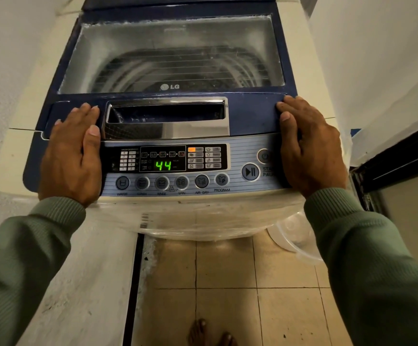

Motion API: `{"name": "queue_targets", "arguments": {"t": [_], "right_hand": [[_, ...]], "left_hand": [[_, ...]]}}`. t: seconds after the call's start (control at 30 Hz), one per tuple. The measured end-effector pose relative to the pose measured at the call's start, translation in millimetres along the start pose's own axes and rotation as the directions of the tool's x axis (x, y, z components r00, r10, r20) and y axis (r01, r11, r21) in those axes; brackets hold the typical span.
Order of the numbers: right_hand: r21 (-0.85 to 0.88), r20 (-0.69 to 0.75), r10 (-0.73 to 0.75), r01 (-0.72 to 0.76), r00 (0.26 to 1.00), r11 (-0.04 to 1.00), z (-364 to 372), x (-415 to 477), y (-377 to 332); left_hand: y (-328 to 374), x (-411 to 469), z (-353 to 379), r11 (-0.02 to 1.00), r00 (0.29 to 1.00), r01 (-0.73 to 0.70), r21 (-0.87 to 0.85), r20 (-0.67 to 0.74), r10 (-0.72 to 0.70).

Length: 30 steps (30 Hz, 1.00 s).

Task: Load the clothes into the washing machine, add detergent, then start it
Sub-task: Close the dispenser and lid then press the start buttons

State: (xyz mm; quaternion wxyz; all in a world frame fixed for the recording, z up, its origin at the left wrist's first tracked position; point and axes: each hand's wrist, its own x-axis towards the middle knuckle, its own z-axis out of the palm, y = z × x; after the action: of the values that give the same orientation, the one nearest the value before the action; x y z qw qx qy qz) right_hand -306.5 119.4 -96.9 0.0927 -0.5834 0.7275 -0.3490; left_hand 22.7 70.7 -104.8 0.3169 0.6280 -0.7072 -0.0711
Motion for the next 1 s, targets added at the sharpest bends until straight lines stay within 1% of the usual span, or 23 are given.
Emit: {"name": "queue_targets", "arguments": {"t": [0.3,0.43,1.0], "right_hand": [[-0.015,0.003,-0.014,0.014,1.000,1.000,0.5,-0.6,-0.9],[-0.019,-0.016,-0.030,0.030,0.999,0.999,1.5,0.7,0.5],[-0.038,-0.010,-0.025,0.025,1.000,0.999,1.2,1.4,-0.2]], "left_hand": [[-0.4,1.1,-1.0,1.000,1.000,0.006,0.014,0.025,-0.007],[-0.7,1.0,-0.1,1.000,1.000,-0.017,-0.006,0.013,0.017],[-1.3,1.4,-0.3,1.000,1.000,-0.011,0.005,0.025,0.010]]}}
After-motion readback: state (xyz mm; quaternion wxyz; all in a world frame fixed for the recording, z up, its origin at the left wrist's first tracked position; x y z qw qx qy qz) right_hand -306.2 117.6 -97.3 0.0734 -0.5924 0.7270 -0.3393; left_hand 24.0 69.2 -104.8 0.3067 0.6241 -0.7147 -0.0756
